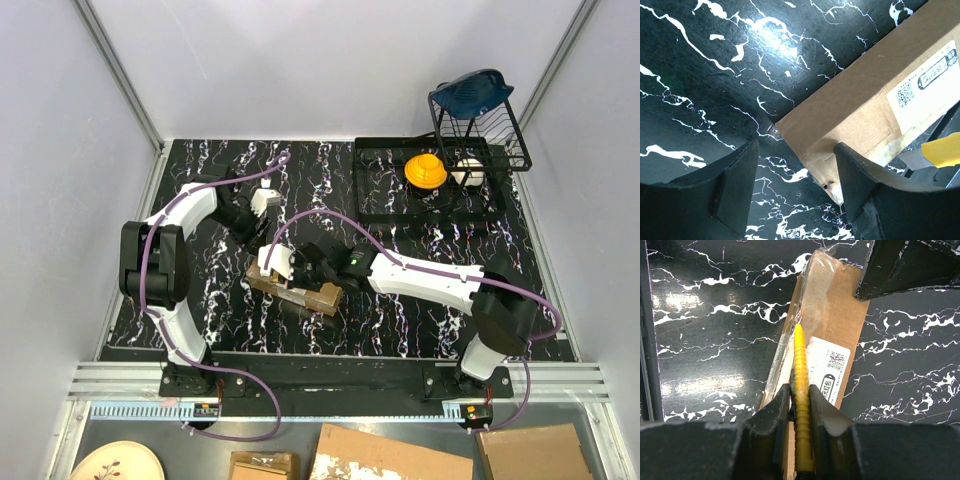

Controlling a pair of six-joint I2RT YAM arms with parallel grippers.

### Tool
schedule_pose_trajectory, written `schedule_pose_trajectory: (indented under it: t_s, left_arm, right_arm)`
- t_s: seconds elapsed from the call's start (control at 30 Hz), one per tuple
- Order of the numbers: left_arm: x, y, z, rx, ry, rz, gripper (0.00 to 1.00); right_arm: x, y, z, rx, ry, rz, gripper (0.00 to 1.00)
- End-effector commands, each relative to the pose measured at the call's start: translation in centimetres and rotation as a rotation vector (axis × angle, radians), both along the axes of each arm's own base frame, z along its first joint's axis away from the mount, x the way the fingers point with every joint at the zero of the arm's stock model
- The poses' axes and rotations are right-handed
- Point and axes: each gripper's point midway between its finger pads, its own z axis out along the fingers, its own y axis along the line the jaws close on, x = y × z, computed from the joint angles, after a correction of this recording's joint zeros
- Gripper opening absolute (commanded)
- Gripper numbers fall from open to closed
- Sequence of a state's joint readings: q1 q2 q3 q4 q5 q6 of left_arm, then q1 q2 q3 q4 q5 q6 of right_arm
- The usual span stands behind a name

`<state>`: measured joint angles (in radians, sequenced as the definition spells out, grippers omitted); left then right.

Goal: Unpack the express box
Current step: Cut the express box at the center of the board.

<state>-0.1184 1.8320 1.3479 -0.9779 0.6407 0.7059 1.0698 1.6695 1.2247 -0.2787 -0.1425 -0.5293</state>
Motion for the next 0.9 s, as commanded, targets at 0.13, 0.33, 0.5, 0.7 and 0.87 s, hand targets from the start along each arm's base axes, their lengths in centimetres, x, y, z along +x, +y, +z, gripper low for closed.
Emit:
schedule_pose_trajectory:
  t_s: [0.13, 0.33, 0.5, 0.7, 0.87]
  left_arm:
    - [0.9, 0.6, -1.1, 0.035, -0.031, -0.011, 0.65]
    - [0.9, 0.6, -1.0, 0.036, -0.035, -0.012, 0.64]
    - [1.0, 0.6, -1.0, 0.037, -0.035, -0.009, 0.64]
    - [1.1, 0.5, -0.8, 0.032, -0.037, -0.007, 0.64]
    - [0.8, 0.6, -1.0, 0.038, -0.033, -0.012, 0.63]
  right_arm:
    - [-0.7, 0.6, 2.8, 0.063, -0.008, 0.014, 0.0]
    - [-1.0, 0.4, 2.5, 0.054, 0.01, 0.011, 0.0]
    - [-1.5, 0.0, 2.3, 0.043, 0.036, 0.0, 0.0]
    - [-1.2, -0.4, 1.8, 0.006, 0.02, -0.004, 0.0]
    - [-0.8, -0.1, 2.5, 0.021, 0.007, -0.007, 0.0]
